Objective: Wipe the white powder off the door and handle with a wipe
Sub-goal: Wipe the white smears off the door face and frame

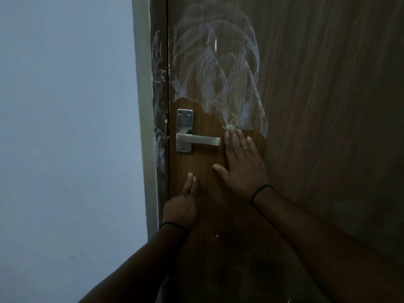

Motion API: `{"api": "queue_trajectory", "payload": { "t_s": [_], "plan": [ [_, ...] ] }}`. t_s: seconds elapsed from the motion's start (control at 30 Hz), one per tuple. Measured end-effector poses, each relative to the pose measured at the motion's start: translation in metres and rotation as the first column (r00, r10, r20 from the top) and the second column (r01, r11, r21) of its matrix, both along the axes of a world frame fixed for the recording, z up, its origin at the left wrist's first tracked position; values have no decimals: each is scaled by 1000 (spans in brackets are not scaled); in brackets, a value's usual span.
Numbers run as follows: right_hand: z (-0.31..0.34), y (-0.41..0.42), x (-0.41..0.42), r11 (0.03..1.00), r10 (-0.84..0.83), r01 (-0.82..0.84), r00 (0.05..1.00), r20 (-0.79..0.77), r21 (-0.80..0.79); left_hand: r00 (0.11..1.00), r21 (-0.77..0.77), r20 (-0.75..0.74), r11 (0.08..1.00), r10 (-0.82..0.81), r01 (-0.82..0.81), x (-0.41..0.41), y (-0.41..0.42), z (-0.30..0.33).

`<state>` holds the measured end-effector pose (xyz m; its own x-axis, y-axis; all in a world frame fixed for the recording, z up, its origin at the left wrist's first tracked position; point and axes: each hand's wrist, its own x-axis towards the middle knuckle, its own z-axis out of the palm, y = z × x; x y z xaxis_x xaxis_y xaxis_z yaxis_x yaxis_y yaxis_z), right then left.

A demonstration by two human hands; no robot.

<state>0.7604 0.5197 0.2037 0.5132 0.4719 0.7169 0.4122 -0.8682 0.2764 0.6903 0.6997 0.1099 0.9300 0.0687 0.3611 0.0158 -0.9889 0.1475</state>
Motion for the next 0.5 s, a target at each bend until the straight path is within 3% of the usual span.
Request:
{"api": "queue_trajectory", "payload": {
  "t_s": [0.1,0.2,0.3,0.4,0.5],
  "plan": [
    [5,-1,-2,1000,-4,4,1000,13,23,998,88,62,996,-9,4,0,-4,5],
    [7,4,-4,994,40,-39,999,5,-99,976,102,202,993,-76,56,-1,-9,16],
    [7,1,-7,1000,-15,16,1000,-10,19,942,129,300,985,-152,118,4,-17,32],
    [2,-2,-9,999,-3,2,1000,-7,-34,933,117,320,984,-162,131,6,-23,46],
    [9,-12,-6,998,-35,35,999,-9,43,932,150,324,982,-160,116,8,-23,56]
  ]
}}
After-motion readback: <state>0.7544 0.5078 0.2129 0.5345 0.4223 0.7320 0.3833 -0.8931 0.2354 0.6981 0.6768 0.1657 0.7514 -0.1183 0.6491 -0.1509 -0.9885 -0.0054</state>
